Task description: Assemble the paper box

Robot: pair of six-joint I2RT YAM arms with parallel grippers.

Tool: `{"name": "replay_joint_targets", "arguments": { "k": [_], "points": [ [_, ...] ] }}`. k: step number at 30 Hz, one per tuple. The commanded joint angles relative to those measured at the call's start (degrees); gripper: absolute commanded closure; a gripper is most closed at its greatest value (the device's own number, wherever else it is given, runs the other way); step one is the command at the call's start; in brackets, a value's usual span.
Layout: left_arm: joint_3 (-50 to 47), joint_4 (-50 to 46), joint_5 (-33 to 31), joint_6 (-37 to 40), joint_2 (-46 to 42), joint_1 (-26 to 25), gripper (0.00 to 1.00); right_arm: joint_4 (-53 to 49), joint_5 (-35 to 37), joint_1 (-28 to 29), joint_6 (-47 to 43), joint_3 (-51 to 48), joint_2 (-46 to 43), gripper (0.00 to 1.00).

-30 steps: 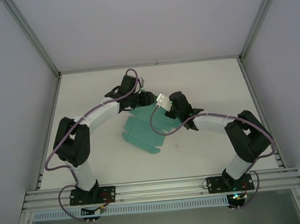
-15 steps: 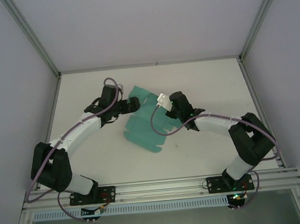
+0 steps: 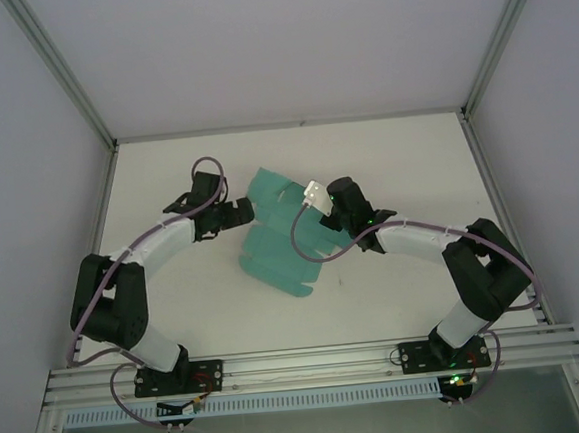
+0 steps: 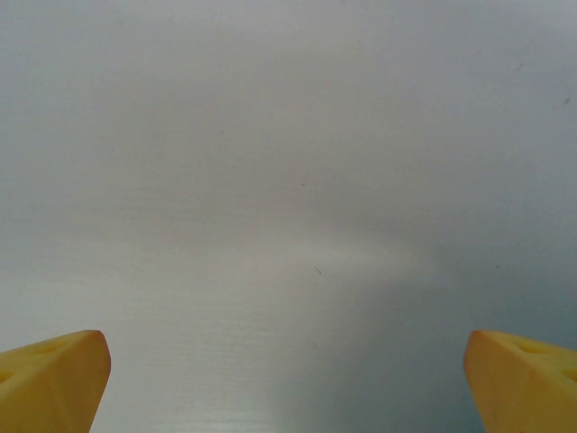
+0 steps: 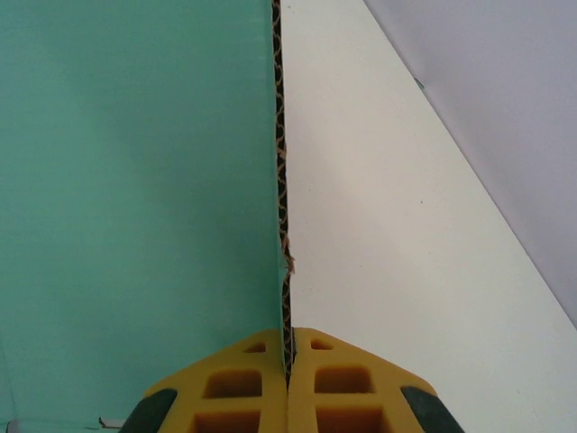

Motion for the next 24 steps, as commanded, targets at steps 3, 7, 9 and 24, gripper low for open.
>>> {"name": "replay_joint_targets", "arguments": {
  "k": [3, 7, 9, 24],
  "points": [
    [-1.2, 6.3, 7.7, 3.5, 0.5, -0.6, 0.00, -0.4, -2.1, 0.3, 1.7, 1.4, -0.8, 1.00],
    [-2.5, 9.1, 12.3, 5.3, 0.8, -2.4, 0.00, -0.8, -2.3, 0.3, 1.7, 1.7, -0.5, 1.00],
    [-2.4, 9.2, 11.9, 5.6, 1.7, -3.5, 0.00, -0.3, -2.5, 0.2, 1.6, 1.6, -0.7, 1.00],
    [-0.6, 7.7, -4.9, 4.2, 6.7, -9.8, 0.00, -1.7, -3.4, 0.3, 0.0, 2.1, -1.8, 1.00]
  ]
}}
